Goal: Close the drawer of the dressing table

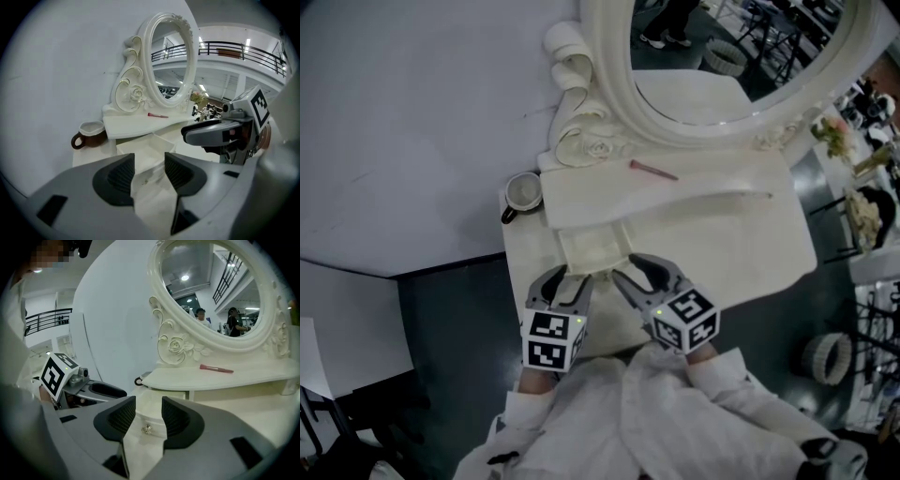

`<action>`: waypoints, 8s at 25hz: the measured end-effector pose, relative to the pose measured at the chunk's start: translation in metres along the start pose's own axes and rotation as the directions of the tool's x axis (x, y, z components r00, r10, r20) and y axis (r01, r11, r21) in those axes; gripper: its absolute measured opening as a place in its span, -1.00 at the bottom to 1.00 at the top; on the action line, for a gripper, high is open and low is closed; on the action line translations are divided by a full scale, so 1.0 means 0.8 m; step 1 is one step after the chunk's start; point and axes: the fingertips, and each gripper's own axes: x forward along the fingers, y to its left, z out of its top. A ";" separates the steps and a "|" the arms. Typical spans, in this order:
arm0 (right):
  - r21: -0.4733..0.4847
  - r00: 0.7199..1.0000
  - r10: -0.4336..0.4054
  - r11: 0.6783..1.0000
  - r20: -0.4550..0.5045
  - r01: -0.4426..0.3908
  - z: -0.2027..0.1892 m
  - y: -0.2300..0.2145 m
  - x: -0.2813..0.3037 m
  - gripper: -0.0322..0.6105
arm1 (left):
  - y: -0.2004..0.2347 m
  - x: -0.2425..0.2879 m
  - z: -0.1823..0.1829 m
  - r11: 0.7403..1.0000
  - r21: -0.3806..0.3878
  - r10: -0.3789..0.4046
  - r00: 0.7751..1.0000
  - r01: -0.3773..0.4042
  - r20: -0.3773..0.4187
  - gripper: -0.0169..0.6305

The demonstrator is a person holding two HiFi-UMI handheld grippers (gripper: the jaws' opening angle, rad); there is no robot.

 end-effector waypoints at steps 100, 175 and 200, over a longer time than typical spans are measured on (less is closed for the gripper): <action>-0.334 0.974 -0.059 0.943 -0.219 -0.018 -0.071 -0.091 0.051 -0.36 | 0.027 0.067 -0.054 0.987 0.157 0.054 0.990 -0.033 -0.132 -0.35; -0.080 0.977 -0.161 0.985 -0.143 0.151 -0.058 -0.135 0.114 -0.35 | 0.099 0.115 -0.023 0.976 0.094 0.208 0.971 -0.197 -0.122 -0.29; -0.067 0.969 -0.183 0.983 -0.169 0.174 -0.061 -0.145 0.129 -0.26 | 0.110 0.119 -0.014 0.971 0.028 0.238 0.965 -0.237 -0.111 -0.25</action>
